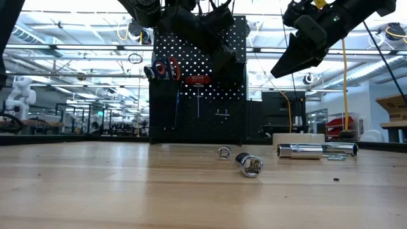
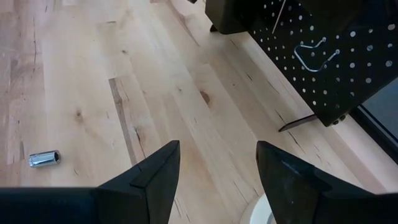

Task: Hang tools onto peg board
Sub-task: Put the black rectangular tool into the right black bin on the peg board

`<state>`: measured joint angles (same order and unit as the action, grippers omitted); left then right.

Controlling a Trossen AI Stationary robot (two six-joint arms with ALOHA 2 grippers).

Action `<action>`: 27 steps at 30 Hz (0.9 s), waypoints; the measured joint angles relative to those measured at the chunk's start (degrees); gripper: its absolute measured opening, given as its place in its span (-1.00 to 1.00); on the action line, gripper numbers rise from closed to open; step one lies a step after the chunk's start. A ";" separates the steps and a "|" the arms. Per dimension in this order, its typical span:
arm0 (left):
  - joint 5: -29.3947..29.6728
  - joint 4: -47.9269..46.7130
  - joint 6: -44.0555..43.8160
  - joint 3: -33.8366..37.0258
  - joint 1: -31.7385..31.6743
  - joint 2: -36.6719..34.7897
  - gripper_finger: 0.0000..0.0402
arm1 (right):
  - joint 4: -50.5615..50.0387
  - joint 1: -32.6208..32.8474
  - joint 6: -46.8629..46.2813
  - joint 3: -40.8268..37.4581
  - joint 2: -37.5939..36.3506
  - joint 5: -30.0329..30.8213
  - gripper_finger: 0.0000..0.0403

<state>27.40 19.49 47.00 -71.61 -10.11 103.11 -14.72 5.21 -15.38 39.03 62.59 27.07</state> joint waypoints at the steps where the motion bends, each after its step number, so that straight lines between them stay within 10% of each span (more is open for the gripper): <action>1: 0.07 0.27 -0.02 0.00 -0.01 0.00 -0.55 | 0.00 0.00 -0.01 0.00 0.00 0.00 0.01; 27: 9.64 3.82 -0.04 -0.67 5.49 -1.84 -0.17 | -5.69 0.04 -4.52 -0.02 0.00 -0.40 0.01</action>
<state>37.04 23.31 46.96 -72.29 -4.61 101.27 -20.41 5.26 -19.90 39.00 62.59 26.68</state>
